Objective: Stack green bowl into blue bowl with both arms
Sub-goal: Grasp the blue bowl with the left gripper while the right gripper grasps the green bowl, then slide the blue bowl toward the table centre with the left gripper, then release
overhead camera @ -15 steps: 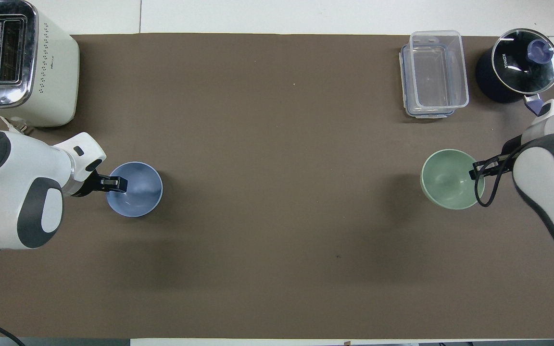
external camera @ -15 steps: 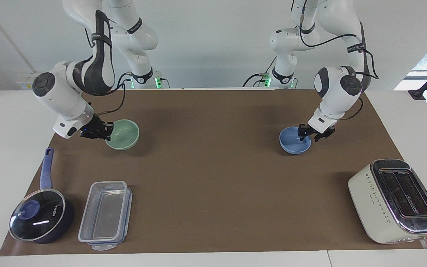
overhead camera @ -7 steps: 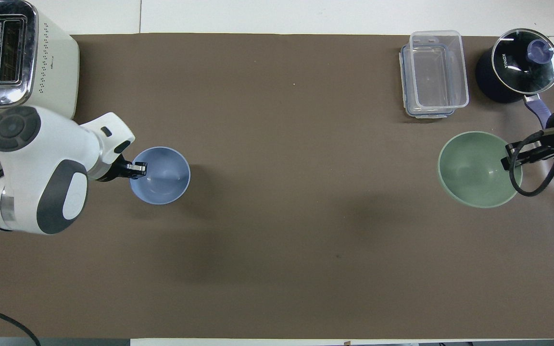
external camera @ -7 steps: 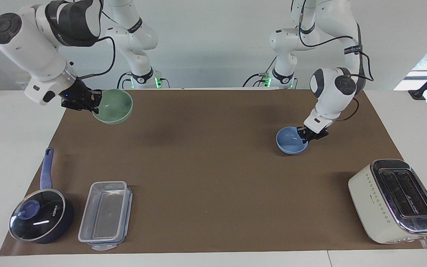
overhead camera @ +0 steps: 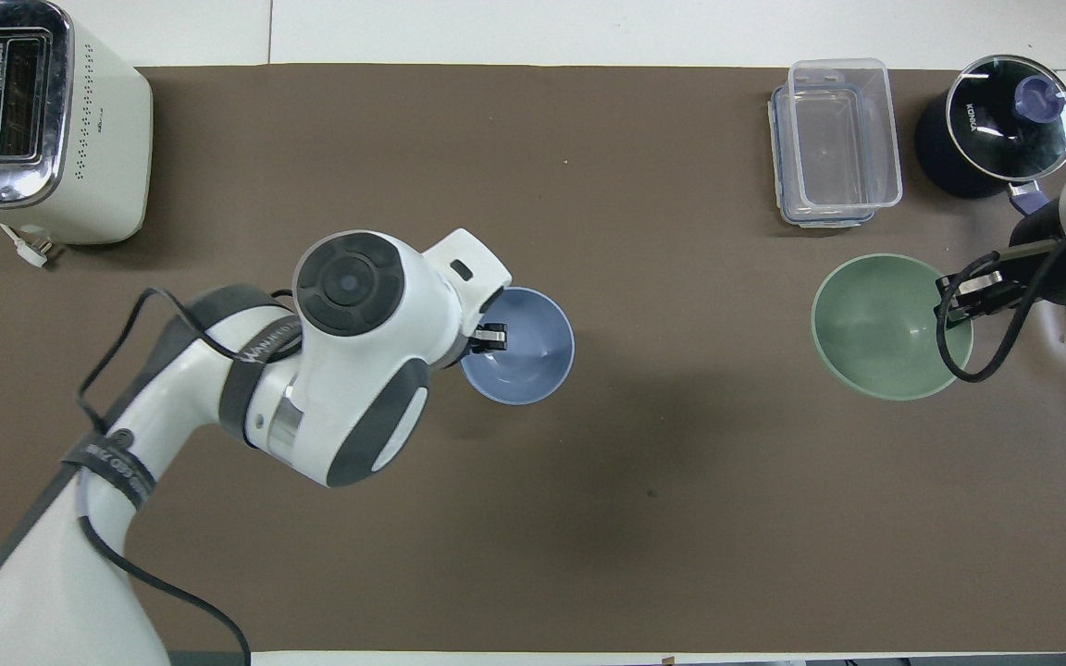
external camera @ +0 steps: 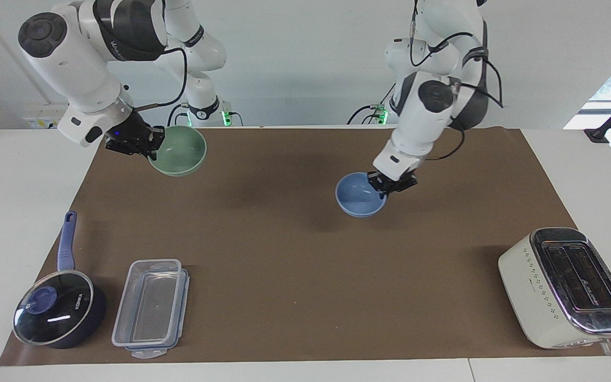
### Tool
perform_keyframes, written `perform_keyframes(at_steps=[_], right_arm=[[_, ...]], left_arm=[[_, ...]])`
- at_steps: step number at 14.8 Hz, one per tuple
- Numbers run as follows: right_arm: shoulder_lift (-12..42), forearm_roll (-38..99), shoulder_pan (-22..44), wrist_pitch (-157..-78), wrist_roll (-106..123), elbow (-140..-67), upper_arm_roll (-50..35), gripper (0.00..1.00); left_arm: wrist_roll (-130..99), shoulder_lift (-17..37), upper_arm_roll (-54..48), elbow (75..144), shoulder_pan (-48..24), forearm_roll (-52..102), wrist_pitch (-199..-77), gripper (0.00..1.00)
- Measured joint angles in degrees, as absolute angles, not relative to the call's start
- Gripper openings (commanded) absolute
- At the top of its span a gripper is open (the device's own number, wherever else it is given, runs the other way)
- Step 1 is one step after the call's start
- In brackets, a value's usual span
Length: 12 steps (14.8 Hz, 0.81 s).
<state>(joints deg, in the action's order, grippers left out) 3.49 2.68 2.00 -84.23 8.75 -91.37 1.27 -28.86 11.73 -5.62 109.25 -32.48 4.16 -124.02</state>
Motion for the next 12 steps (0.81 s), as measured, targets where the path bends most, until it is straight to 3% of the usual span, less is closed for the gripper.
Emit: perform_keyframes(at_steps=[8, 9, 10, 11, 12], right_arm=[[3.5, 2.7, 2.0, -84.2, 8.4, -91.3, 1.3, 0.00], [3.5, 2.7, 2.0, -84.2, 8.4, -91.3, 1.3, 0.00], [3.5, 2.7, 2.0, -84.2, 8.4, -91.3, 1.3, 0.00], [3.5, 2.7, 2.0, -84.2, 8.4, -91.3, 1.3, 0.00], [3.5, 2.7, 2.0, -84.2, 8.4, -91.3, 1.3, 0.00]], left_arm=[[-29.8, 14.5, -5.4, 112.0, -34.5, 4.2, -130.2, 0.00], [-29.8, 14.5, -5.4, 112.7, -34.8, 4.2, -131.3, 0.10], [-29.8, 14.5, -5.5, 113.4, -35.1, 4.2, -132.3, 0.79], [-29.8, 14.6, -5.4, 114.0, -35.5, 4.2, -133.2, 1.00], [-29.8, 14.6, -5.5, 114.3, -35.7, 4.2, -133.6, 1.00]])
